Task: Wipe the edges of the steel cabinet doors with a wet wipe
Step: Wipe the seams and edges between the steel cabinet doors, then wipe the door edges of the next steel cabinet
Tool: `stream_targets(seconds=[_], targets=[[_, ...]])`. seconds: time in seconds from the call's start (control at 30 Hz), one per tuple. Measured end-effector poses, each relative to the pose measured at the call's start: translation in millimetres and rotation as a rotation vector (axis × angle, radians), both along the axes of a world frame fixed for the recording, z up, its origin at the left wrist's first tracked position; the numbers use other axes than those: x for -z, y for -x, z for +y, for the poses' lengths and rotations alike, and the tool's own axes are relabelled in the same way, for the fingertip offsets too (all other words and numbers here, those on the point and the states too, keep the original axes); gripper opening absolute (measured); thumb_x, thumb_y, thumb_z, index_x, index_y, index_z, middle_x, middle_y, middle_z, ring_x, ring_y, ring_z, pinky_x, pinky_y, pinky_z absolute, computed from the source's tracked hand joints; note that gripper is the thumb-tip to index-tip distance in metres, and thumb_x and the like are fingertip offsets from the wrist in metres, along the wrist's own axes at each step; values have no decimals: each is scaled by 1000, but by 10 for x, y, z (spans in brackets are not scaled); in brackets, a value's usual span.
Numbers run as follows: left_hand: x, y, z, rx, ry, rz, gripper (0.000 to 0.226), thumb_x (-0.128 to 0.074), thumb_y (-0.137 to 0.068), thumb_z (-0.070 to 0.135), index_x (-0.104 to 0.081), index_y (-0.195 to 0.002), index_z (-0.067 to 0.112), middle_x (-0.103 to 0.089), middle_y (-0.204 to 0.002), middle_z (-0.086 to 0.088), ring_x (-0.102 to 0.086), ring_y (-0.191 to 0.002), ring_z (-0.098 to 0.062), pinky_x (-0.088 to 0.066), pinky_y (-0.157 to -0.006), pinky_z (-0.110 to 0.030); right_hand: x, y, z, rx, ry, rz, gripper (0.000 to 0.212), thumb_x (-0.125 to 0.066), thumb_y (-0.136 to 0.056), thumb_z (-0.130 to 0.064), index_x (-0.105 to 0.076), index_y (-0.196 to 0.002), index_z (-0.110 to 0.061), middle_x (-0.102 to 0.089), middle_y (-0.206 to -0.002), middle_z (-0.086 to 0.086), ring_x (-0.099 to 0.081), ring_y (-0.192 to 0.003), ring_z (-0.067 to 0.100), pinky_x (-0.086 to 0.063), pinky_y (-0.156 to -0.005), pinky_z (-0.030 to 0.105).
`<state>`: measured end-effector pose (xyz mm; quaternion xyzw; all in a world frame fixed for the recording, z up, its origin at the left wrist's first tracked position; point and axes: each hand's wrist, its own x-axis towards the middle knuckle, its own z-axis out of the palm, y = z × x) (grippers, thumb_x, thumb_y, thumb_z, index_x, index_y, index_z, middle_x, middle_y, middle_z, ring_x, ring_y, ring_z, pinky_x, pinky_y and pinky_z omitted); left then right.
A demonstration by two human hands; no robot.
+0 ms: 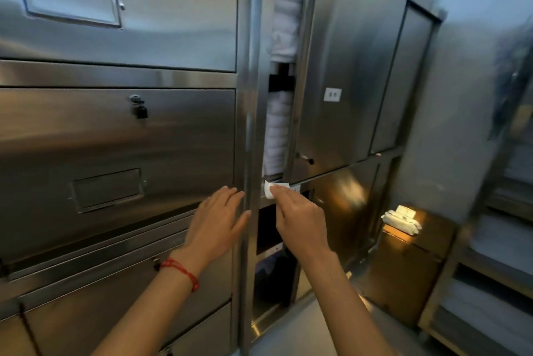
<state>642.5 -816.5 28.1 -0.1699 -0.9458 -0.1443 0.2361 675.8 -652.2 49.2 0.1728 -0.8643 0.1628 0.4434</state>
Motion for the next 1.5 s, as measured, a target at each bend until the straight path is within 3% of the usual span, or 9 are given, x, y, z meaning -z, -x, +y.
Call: stream_targets(seconds=[0.23, 0.4, 0.6, 0.73, 0.93, 1.07, 1.27, 1.5], targets=[[-160, -5, 1070, 172, 6, 66, 48, -41, -96, 41, -43, -137, 16, -43, -141, -2, -33, -134, -17, -28, -106, -29, -112, -208, 981, 160, -8, -27, 31, -74, -68, 3, -70, -96, -9, -72, -86, 6, -69, -69, 21, -55, -53, 28], [-182, -41, 1758, 281, -35, 44, 52, -40, -96, 43, -38, -140, 18, -38, -146, -2, -27, -137, -15, -22, -110, -30, -134, -405, 1572, 285, 13, -70, 24, -65, -81, -1, -68, -104, -8, -72, -93, 10, -69, -78, 23, -56, -62, 33], [-234, -149, 2456, 453, -33, 81, 47, -46, -95, 38, -47, -134, 13, -47, -138, -7, -36, -132, -20, -29, -106, -33, -187, -684, 2147, 400, 32, -25, 24, -68, -78, 3, -69, -100, -5, -72, -88, 12, -70, -75, 24, -56, -62, 33], [-288, -190, 2886, 548, -31, 82, 48, -40, -96, 41, -42, -137, 16, -42, -140, -2, -35, -131, -16, -30, -105, -31, -185, -831, 2520, 510, 30, -48, 23, -63, -84, -2, -68, -105, -9, -72, -94, 9, -69, -80, 22, -55, -66, 31], [-383, -252, 3556, 723, -45, 97, 45, -39, -97, 39, -41, -137, 19, -41, -141, -1, -35, -130, -15, -29, -105, -28, -270, -1055, 2955, 681, 3, 50, 27, -79, -67, 1, -72, -92, -6, -73, -82, 9, -71, -69, 22, -55, -54, 27], [-463, -239, 4001, 845, -60, 110, 45, -40, -97, 39, -42, -136, 18, -43, -139, 0, -37, -128, -14, -29, -104, -27, -323, -1150, 3266, 774, 13, 26, 20, -68, -80, -1, -69, -99, -3, -72, -90, 12, -70, -77, 25, -56, -63, 33], [-527, -218, 4631, 1017, -49, 90, 49, -38, -96, 42, -39, -139, 17, -40, -143, -3, -34, -131, -16, -30, -108, -33, -342, -1303, 3680, 968, -1, 14, 24, -64, -83, 1, -68, -106, -3, -71, -97, 12, -69, -83, 26, -59, -65, 39], [-573, -377, 5299, 1191, -23, 157, 48, -40, -96, 43, -42, -136, 17, -43, -140, -2, -37, -129, -15, -31, -103, -28, -373, -1618, 4043, 1151, -11, 73, 27, -76, -72, 0, -71, -98, -2, -73, -89, 13, -71, -78, 25, -57, -67, 34]])
